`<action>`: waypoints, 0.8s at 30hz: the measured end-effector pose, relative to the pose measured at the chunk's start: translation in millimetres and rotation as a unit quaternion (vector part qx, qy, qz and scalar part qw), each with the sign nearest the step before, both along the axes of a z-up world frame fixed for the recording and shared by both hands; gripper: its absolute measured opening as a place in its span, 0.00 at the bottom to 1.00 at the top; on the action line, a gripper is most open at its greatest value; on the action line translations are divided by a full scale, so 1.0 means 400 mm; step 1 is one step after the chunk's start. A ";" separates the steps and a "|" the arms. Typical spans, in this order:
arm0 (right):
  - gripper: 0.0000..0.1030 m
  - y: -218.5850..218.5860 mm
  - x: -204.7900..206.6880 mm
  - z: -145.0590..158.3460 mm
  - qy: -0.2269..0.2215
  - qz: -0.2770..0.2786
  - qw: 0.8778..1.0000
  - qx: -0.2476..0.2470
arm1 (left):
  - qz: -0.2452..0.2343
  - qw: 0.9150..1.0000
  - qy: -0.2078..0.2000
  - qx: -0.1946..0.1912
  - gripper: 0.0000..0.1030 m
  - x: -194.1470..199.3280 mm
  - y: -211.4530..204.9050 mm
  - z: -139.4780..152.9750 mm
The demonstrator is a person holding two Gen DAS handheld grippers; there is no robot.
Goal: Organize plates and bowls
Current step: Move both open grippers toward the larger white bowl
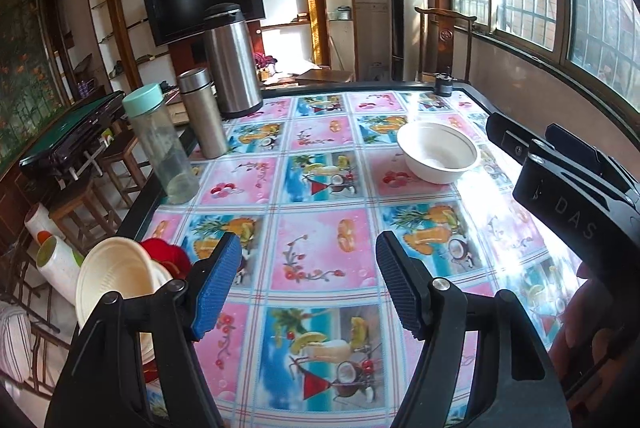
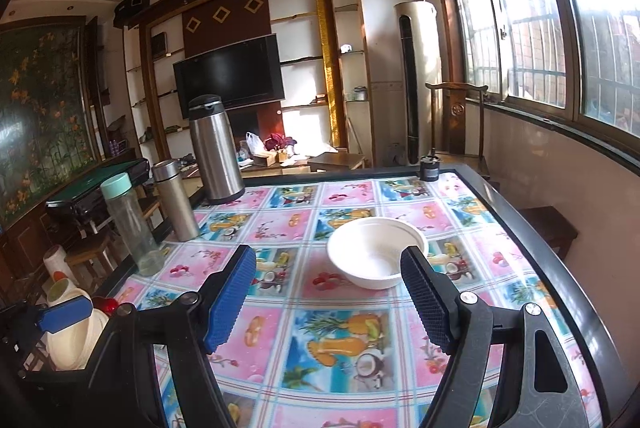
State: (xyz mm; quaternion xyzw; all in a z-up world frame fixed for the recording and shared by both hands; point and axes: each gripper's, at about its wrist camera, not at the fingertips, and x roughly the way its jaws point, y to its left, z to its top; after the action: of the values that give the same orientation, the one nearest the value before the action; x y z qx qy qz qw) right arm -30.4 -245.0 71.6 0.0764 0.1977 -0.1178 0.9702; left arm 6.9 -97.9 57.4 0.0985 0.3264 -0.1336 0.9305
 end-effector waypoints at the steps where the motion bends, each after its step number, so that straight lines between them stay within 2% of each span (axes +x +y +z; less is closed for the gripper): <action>1: 0.75 -0.012 0.001 0.000 0.000 -0.004 1.000 0.000 | -0.004 1.000 0.000 0.001 0.68 0.004 -0.016 0.002; 12: 0.75 -0.138 0.035 -0.020 0.014 -0.040 0.999 0.001 | -0.039 0.999 0.006 0.016 0.68 0.042 -0.147 0.002; 17: 0.75 -0.209 0.080 -0.041 0.034 -0.051 0.998 0.004 | -0.051 0.999 0.007 0.016 0.68 0.080 -0.198 0.003; 22: 0.75 -0.360 0.148 -0.058 0.068 -0.074 0.994 0.052 | -0.053 0.998 0.025 0.007 0.67 0.195 -0.264 0.001; 24: 0.75 -0.417 0.173 -0.070 0.086 -0.080 0.990 0.073 | -0.058 0.997 0.044 0.003 0.67 0.257 -0.298 -0.011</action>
State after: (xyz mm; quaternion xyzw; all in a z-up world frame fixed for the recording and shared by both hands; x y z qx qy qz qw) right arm 38.7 -411.9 43.8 0.1522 0.2816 -0.1863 0.9289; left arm 109.8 -217.2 52.9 0.1144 0.3614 -0.1902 0.9056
